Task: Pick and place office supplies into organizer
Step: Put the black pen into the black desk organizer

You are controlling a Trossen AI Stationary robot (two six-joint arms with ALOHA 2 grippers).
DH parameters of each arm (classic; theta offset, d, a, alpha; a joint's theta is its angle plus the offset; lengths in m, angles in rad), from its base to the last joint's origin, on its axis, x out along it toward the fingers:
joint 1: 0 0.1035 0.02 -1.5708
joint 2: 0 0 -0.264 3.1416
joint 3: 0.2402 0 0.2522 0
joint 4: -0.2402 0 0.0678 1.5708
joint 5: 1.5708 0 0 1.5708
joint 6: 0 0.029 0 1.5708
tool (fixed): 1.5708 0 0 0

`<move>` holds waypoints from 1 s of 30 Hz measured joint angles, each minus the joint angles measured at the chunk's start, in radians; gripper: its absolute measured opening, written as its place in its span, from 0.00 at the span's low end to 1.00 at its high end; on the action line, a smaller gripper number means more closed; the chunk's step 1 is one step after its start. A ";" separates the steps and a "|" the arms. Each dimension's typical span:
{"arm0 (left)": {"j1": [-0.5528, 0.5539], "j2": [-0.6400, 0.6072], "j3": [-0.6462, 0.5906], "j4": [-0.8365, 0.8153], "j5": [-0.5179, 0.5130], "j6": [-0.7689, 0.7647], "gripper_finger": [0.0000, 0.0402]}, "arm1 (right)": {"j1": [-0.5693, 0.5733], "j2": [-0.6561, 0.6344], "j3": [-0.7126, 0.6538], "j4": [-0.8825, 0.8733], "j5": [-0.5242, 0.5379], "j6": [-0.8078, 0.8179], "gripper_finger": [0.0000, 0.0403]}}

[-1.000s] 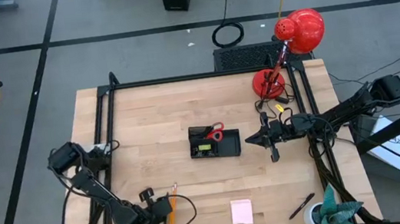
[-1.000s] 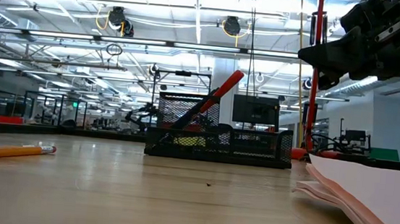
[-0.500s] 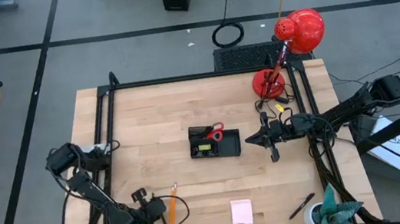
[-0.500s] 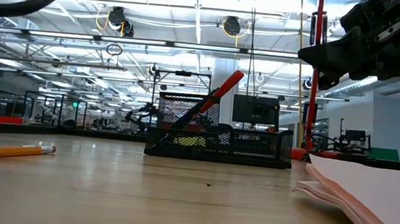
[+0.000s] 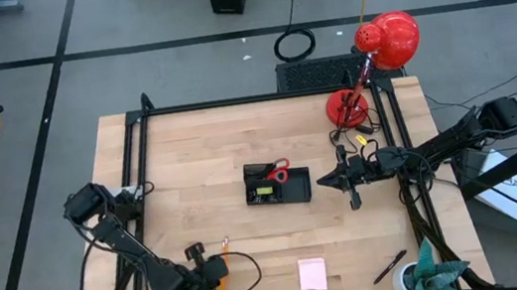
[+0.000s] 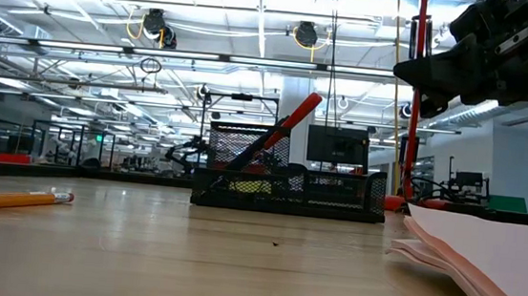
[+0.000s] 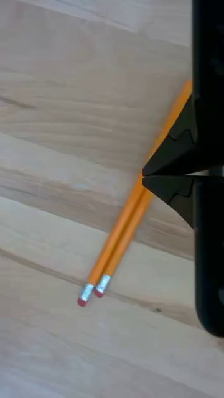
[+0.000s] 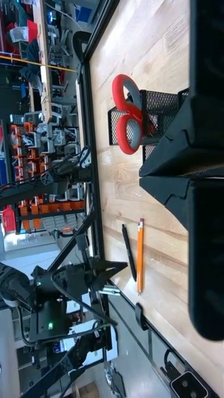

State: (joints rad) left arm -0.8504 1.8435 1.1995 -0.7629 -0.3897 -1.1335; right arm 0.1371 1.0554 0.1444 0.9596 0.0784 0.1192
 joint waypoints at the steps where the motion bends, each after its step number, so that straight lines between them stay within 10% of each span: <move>1: 0.004 0.000 -0.002 0.010 -0.001 0.003 0.02 | 0.000 0.000 0.000 0.000 0.000 0.000 0.01; 30: -0.074 0.118 0.002 0.047 0.075 -0.192 0.01 | 0.000 0.000 0.000 -0.007 0.002 0.000 0.01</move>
State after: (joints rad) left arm -0.9248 1.9617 1.2018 -0.7158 -0.3150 -1.3252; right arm 0.1371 1.0550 0.1439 0.9526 0.0801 0.1195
